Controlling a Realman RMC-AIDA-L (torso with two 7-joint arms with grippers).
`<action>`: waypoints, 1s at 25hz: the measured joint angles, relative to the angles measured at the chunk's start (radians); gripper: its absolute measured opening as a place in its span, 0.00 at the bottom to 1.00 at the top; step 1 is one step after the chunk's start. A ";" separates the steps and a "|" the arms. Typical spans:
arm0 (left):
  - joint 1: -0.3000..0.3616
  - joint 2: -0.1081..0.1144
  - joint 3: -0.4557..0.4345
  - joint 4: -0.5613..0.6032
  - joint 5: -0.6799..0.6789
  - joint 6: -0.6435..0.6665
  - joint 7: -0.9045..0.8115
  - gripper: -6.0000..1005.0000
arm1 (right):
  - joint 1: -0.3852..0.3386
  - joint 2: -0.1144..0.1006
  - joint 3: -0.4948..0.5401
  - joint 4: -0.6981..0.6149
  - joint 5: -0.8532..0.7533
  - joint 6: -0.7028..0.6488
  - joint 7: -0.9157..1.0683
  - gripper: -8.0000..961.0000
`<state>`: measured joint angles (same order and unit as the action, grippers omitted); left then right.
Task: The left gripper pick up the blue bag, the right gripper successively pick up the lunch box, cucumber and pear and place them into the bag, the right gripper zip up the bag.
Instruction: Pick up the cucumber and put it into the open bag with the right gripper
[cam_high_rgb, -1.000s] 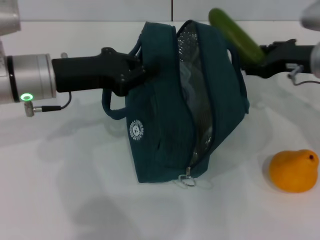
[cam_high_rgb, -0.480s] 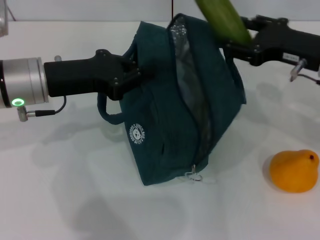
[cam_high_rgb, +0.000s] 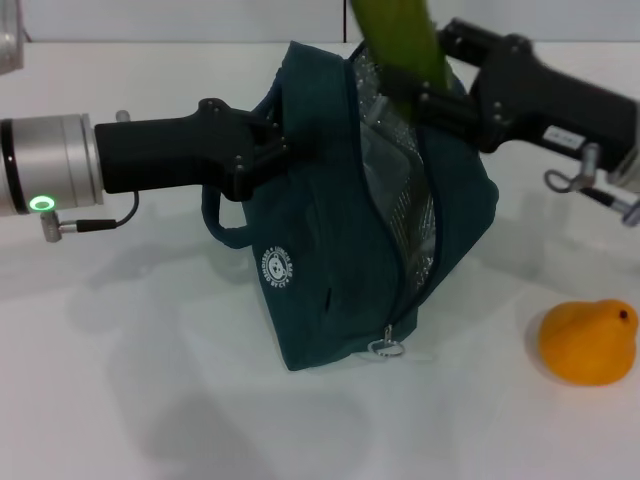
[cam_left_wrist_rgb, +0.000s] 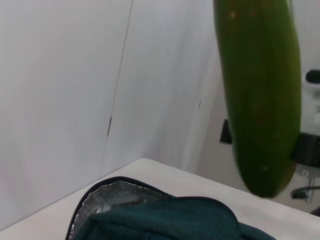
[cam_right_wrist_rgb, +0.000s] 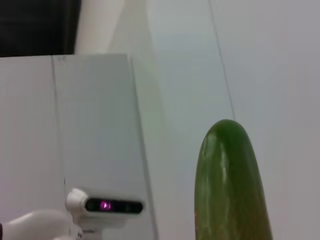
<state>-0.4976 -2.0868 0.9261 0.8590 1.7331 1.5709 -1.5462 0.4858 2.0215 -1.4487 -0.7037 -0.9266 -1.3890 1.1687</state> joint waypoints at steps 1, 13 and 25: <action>-0.001 0.000 0.000 0.000 0.000 0.000 0.000 0.11 | 0.028 0.000 0.000 0.059 0.004 -0.007 -0.010 0.68; -0.015 0.001 0.000 -0.008 -0.001 -0.005 0.006 0.12 | 0.061 0.006 -0.069 0.229 0.009 -0.015 -0.108 0.70; -0.022 0.001 -0.001 -0.011 -0.001 -0.008 0.003 0.12 | 0.044 0.006 -0.138 0.251 0.029 -0.010 -0.151 0.71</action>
<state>-0.5200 -2.0859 0.9253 0.8483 1.7319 1.5630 -1.5429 0.5297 2.0278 -1.5864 -0.4528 -0.8978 -1.3985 1.0172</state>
